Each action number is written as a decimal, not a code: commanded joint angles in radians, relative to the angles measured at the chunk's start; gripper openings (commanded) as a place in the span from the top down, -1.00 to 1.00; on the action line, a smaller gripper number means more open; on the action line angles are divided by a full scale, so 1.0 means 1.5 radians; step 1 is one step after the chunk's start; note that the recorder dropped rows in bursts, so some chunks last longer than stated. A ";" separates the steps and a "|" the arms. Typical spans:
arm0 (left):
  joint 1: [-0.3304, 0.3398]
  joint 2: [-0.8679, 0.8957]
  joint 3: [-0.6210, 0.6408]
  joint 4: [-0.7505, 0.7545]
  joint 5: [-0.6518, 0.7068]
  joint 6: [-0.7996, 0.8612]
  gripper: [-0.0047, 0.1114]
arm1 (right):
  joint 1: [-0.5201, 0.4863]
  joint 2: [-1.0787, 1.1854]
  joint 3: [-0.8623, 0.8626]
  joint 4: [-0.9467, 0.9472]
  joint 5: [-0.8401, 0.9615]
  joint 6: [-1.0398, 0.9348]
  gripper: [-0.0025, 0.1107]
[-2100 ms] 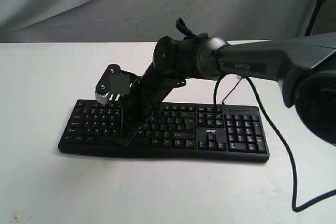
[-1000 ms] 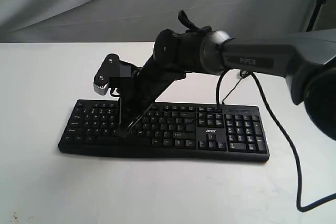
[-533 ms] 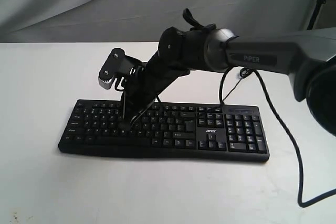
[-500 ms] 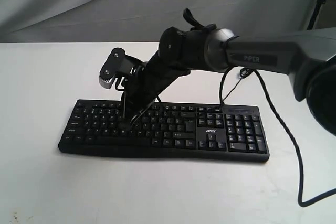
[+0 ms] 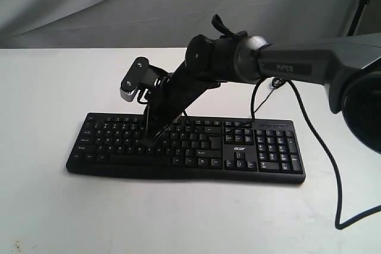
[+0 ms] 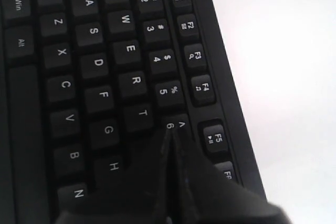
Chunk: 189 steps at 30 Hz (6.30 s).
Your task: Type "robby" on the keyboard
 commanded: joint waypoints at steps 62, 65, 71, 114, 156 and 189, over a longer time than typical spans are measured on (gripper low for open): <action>-0.004 -0.002 0.003 0.003 -0.004 -0.002 0.92 | -0.001 -0.074 -0.045 -0.001 0.071 0.015 0.96; -0.004 -0.002 0.003 0.003 -0.004 -0.002 0.92 | -0.001 -0.119 -0.045 -0.040 0.100 0.050 0.96; -0.004 -0.002 0.003 0.003 -0.004 -0.002 0.92 | 0.000 -0.348 0.139 -0.100 -0.002 0.099 0.96; -0.004 -0.002 0.003 0.003 -0.004 -0.002 0.92 | 0.122 -1.151 0.875 0.088 -0.621 0.265 0.96; -0.004 -0.002 0.003 0.003 -0.004 -0.002 0.92 | -0.363 -1.531 1.135 0.236 -0.514 0.706 0.96; -0.004 -0.002 0.003 0.003 -0.004 -0.002 0.92 | -0.366 -1.531 1.135 -0.358 -0.184 0.734 0.96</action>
